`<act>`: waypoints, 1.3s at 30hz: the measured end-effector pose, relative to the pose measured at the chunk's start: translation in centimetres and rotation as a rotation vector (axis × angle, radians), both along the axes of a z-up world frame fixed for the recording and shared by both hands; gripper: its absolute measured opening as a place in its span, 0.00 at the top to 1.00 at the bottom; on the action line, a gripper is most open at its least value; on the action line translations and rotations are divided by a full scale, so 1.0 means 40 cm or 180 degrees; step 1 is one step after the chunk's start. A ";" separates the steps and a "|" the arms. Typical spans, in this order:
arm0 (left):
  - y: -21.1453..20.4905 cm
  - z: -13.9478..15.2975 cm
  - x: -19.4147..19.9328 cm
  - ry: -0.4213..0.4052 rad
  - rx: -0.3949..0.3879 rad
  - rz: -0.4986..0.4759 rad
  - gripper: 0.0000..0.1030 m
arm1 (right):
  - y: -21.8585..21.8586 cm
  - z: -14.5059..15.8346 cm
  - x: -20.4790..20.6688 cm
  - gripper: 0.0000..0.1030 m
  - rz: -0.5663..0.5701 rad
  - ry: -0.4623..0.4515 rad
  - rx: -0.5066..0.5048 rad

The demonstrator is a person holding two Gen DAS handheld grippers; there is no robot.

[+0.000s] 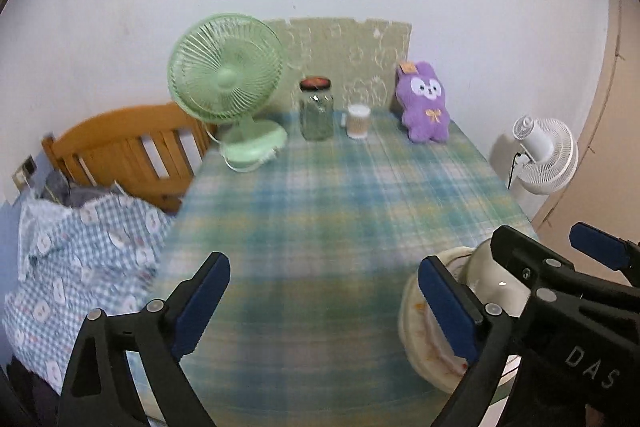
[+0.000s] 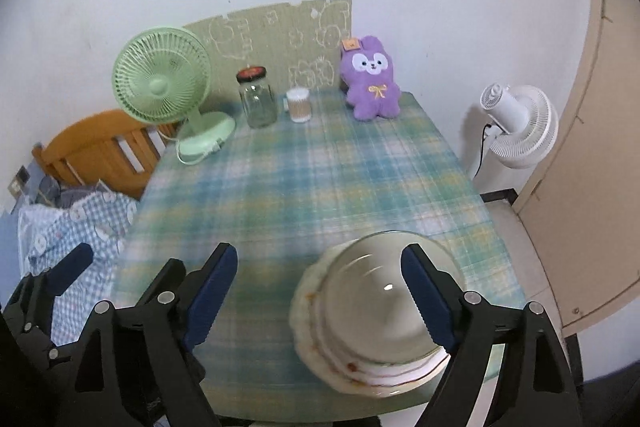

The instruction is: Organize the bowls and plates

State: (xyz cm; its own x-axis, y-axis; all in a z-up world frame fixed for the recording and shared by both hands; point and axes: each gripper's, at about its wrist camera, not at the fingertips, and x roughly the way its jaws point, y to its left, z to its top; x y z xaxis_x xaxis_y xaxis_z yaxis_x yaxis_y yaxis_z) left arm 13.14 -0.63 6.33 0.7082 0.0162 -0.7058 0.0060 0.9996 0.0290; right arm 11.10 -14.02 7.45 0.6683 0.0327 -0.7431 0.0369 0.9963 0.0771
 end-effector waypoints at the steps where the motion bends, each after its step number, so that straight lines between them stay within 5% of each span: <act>1: 0.023 0.007 -0.008 -0.0035 0.0019 -0.0025 0.05 | 0.012 0.004 -0.006 0.16 -0.0033 -0.0008 0.0007; 8: 0.155 0.017 -0.052 -0.0159 0.0109 -0.0144 0.02 | 0.080 0.015 -0.067 0.15 -0.0411 -0.0201 0.0176; 15: 0.230 -0.001 -0.087 -0.0164 -0.0038 -0.0127 0.01 | 0.121 -0.003 -0.120 0.15 -0.0423 -0.0351 -0.0098; 39: 0.170 -0.101 -0.259 -0.0500 -0.0026 0.0017 0.00 | 0.069 -0.152 -0.270 0.12 -0.0185 -0.0591 -0.0119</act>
